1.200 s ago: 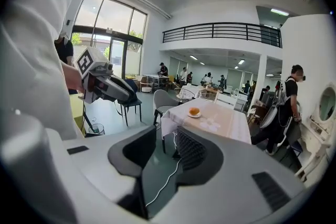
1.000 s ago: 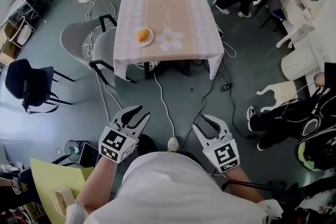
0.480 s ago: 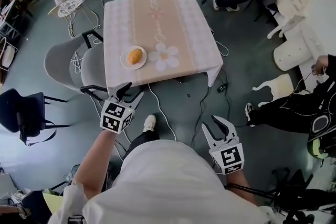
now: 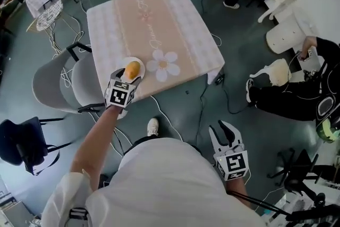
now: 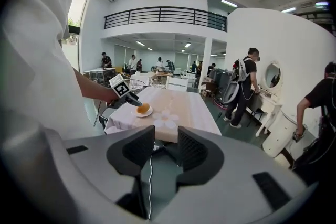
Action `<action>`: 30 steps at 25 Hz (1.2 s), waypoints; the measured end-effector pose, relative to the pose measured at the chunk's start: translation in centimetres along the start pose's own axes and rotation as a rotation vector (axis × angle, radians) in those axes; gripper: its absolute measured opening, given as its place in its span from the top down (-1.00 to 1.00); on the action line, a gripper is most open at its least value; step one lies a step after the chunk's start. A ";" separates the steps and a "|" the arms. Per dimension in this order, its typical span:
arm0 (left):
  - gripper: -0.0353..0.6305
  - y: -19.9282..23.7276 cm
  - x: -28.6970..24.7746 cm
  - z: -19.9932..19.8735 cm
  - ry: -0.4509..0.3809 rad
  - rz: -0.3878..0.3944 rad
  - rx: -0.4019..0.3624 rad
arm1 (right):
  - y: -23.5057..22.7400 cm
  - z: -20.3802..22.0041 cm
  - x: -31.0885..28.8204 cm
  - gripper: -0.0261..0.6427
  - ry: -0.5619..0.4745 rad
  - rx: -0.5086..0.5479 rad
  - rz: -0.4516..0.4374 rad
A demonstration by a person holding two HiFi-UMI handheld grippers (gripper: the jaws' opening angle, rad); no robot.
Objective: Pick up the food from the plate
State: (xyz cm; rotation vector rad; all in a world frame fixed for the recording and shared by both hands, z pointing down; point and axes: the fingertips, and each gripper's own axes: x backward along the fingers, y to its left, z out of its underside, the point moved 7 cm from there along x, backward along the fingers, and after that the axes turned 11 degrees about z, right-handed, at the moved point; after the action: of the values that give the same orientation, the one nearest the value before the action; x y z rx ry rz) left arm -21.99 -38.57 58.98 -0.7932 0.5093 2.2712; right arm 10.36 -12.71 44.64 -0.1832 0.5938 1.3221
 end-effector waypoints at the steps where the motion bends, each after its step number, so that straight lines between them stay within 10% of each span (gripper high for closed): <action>1: -0.10 0.7 -1.0 0.2 0.018 -0.002 -0.003 | 0.2 0.0 0.0 0.51 0.014 -0.008 0.014; 15: -0.18 4.5 -7.4 2.9 0.152 -0.028 -0.006 | 0.9 0.6 0.3 0.51 0.135 -0.028 0.087; 30: -0.18 1.4 -1.9 -0.4 0.028 -0.066 0.021 | -1.5 1.6 0.8 0.51 0.090 0.009 0.012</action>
State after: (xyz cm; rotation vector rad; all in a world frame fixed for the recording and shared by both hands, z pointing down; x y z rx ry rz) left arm -21.68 -40.65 60.19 -0.8212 0.5112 2.1936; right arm 12.33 -11.63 45.28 -0.2328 0.6775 1.3282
